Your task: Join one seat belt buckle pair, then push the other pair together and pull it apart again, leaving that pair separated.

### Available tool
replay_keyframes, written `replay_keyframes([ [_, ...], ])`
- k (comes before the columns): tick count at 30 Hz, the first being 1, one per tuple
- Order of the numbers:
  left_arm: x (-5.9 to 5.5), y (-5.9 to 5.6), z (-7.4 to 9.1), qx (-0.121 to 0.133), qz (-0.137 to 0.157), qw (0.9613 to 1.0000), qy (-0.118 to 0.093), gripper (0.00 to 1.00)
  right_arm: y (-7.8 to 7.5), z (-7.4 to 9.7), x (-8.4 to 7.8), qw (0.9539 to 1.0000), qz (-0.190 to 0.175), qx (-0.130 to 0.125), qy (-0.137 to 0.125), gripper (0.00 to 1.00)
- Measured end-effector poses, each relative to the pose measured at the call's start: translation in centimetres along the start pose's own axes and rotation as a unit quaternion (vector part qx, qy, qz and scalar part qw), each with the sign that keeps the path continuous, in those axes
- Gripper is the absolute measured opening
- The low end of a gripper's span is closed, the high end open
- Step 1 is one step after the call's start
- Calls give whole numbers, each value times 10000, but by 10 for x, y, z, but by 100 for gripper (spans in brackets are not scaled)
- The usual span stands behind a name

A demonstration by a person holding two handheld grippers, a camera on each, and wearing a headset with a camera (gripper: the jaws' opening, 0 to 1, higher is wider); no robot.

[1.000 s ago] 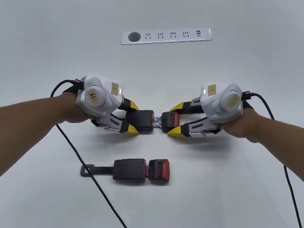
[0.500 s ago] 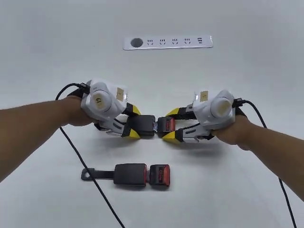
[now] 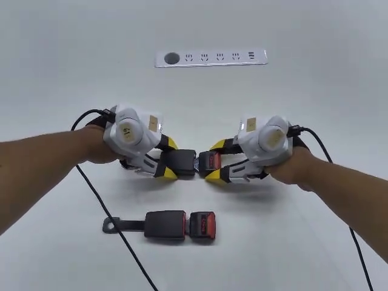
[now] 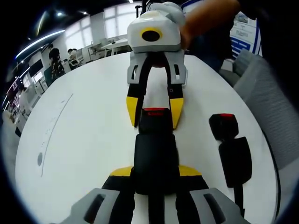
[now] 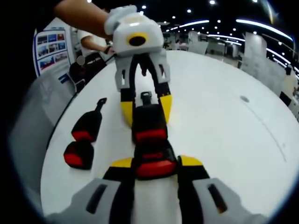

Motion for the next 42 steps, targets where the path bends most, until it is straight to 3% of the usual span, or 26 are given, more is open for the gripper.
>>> replay_keyframes([
  [19,1,-1,1,34,95,9999,-48,34,0,2,0,9999,103,-5,11,35],
  [42,-2,-3,3,129,311,9992,-209,34,-2,17,-10,9998,175,17,86,35],
])
Point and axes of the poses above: the centre of the closed fingertips' face, and the gripper's own axes: z roughly backward along the fingers, y roughly to its left, x roughly out of its top, the point moved 8 cm from there along z, roughly backward along the fingers, and after that the axes turned 6 degrees about -y, right-handed, at the moved point
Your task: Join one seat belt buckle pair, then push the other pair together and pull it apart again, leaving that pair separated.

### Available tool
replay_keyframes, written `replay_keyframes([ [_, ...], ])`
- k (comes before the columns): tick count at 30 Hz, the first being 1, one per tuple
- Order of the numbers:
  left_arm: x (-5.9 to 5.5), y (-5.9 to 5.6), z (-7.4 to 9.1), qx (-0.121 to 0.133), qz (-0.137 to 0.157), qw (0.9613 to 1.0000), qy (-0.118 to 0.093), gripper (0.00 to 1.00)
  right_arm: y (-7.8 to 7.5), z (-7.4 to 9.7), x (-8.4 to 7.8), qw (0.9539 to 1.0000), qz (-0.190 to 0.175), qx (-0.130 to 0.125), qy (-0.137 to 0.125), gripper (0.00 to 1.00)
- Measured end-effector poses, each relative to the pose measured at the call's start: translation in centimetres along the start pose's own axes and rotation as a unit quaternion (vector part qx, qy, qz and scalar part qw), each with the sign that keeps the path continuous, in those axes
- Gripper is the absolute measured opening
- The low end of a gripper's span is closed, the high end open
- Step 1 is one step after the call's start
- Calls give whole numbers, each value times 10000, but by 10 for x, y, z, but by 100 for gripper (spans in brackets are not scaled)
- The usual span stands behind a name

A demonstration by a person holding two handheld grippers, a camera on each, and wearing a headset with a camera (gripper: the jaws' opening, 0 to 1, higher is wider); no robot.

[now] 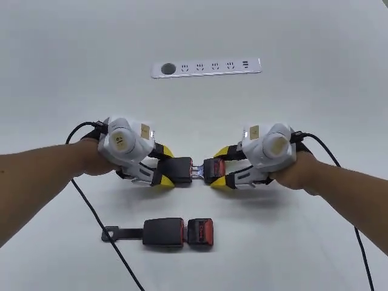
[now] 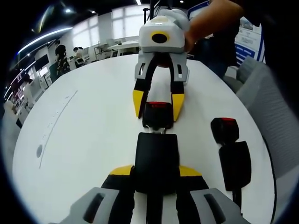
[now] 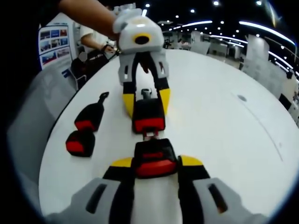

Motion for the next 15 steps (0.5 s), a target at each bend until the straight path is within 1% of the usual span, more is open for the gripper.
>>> replay_keyframes([
  [3,-2,2,0,-2,-3,10000,-1,34,0,4,-4,10000,-45,-29,-34,35],
  [8,-4,2,0,61,96,9999,-68,35,-1,10,-7,10000,-40,-41,-17,35],
  [12,-4,1,0,65,84,9999,-51,35,-3,25,-16,10000,-42,-35,60,35],
  [15,-4,1,0,67,97,9999,-72,35,-1,32,-17,9999,-26,-37,90,35],
])
Point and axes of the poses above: the centre of the closed fingertips' face, and the gripper's own axes: z roughly backward along the fingers, y roughly to its left, x roughly out of its top, the point moved 8 cm from there along z, roughly backward along the fingers, and after that the axes turned 6 degrees about -y, right-handed, at the moved point
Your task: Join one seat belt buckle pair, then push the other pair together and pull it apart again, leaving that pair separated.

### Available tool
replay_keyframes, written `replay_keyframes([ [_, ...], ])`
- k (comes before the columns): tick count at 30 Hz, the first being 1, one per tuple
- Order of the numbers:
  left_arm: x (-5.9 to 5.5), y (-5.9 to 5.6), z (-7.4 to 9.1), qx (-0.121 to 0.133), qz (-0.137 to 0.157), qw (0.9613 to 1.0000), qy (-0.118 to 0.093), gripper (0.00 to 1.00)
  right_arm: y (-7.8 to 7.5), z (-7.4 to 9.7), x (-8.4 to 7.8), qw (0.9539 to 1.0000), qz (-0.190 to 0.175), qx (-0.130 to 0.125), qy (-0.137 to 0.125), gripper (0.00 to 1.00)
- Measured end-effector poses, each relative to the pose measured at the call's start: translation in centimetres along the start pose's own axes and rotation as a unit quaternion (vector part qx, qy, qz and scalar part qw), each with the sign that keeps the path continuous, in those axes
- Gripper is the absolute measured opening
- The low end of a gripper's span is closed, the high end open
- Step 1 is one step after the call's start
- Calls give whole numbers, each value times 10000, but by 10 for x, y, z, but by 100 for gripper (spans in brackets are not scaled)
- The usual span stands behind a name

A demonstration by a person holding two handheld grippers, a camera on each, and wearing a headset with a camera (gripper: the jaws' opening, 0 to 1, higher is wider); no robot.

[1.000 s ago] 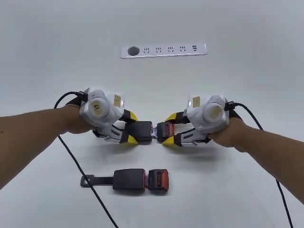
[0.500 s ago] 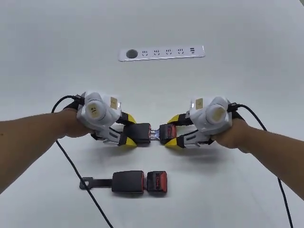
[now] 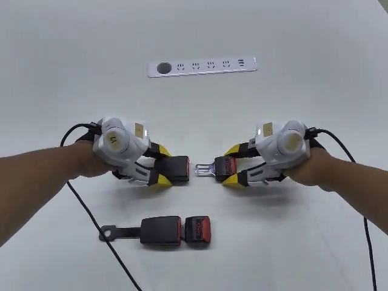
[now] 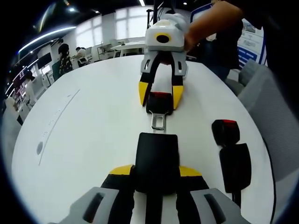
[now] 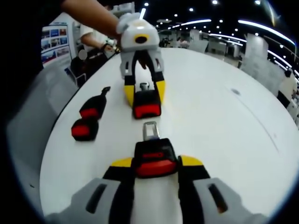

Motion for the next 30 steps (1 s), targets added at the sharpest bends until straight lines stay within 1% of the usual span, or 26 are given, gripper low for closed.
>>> replay_keyframes([
  [10,2,0,0,-3,13,10000,18,35,-1,20,-12,10000,-44,-36,18,36],
  [18,3,-1,0,-7,19,10000,32,35,-1,34,-20,9998,-116,-119,65,36],
  [23,4,-1,0,-18,20,10000,44,35,-4,46,-29,9996,-187,-178,64,36],
  [30,4,-2,0,-14,33,10000,47,35,-6,57,-38,9994,-242,-225,87,36],
])
Point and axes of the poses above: the centre of the closed fingertips' face, and the gripper's own axes: z roughly backward along the fingers, y roughly to its left, x roughly out of its top, the point moved 8 cm from there along z, roughly backward along the fingers, and after that the axes turned 6 degrees about -y, right-handed, at the moved point
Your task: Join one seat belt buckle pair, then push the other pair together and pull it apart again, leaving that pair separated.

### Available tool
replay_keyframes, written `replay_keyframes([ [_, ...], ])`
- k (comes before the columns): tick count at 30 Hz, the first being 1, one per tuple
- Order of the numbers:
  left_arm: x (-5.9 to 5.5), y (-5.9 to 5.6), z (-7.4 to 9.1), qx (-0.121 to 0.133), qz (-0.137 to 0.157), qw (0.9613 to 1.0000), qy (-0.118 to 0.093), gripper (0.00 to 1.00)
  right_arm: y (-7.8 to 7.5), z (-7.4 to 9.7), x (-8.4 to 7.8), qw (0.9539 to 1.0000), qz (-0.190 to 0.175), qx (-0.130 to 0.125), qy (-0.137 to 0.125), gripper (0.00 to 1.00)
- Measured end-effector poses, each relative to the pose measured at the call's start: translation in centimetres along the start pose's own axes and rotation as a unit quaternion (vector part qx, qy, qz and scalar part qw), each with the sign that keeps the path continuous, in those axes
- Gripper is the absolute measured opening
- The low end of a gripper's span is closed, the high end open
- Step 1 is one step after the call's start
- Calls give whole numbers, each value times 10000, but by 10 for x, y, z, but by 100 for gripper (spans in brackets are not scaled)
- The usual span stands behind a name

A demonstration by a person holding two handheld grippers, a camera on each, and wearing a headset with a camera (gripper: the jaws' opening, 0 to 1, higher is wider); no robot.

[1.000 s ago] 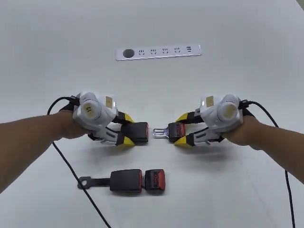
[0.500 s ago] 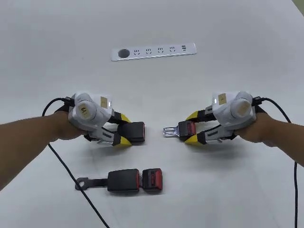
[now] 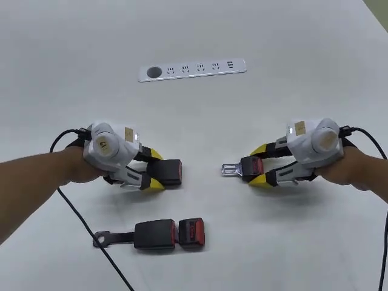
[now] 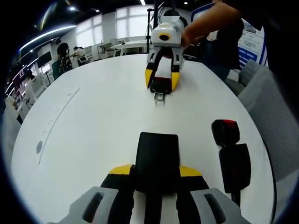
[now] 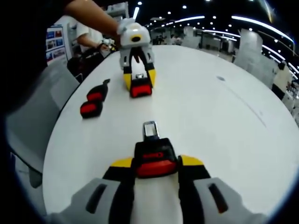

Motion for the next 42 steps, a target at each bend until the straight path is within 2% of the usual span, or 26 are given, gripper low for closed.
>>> replay_keyframes([
  [9,1,-1,0,-16,-3,10000,45,35,1,13,-10,9999,-75,-75,45,36],
  [17,2,-1,-1,-14,-28,9999,106,35,0,14,-11,9999,-97,-91,85,36],
  [21,5,-1,-2,-8,-42,9997,246,35,0,14,-10,9997,-225,-90,30,37],
  [24,8,-1,-3,-23,-50,9989,455,35,1,13,-8,9994,-315,-119,66,37],
  [25,7,1,-3,-15,-51,9987,517,35,1,13,-8,9990,-393,-178,79,37],
  [26,8,1,-3,0,-16,9982,604,35,3,13,-6,9975,-650,-273,-18,39],
  [27,9,0,-3,12,48,9982,599,36,2,13,-3,9963,-782,-312,-145,42],
  [28,12,-1,-2,10,106,9986,512,38,0,15,0,9952,-816,-453,-282,44],
  [30,16,-2,0,92,256,9991,322,42,-1,17,2,9946,-807,-592,-273,49],
  [31,15,1,0,245,401,9986,226,44,-1,18,3,9941,-833,-628,-304,50],
  [33,18,6,5,539,548,9970,70,50,-2,19,7,9906,-966,-884,-408,57],
  [34,20,7,7,623,630,9961,-46,54,-2,19,7,9869,-1182,-1006,-428,61],
  [35,23,6,10,687,802,9943,-173,57,-2,20,7,9843,-1304,-1095,-457,65],
  [36,27,6,14,804,1001,9910,-376,60,-3,21,9,9798,-1409,-1261,-654,67],
  [37,29,7,17,916,1048,9891,-476,63,-3,22,10,9765,-1471,-1379,-759,67],
  [38,29,10,22,1134,982,9874,-498,65,-2,24,11,9738,-1517,-1522,-746,67],
  [41,32,10,32,1449,1361,9775,-705,73,1,25,15,9669,-1569,-1845,-808,74],
  [42,31,10,36,1560,1423,9750,-692,75,2,26,16,9644,-1609,-1923,-840,75],
])
Point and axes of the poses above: the centre of the closed fingertips' face, and the gripper's own axes: z roughly backward along the fingers, y roughly to its left, x roughly out of its top, the point moved 8 cm from there along z, roughly backward along the fingers, and after that the axes turned 6 degrees about -y, right-handed, at the moved point
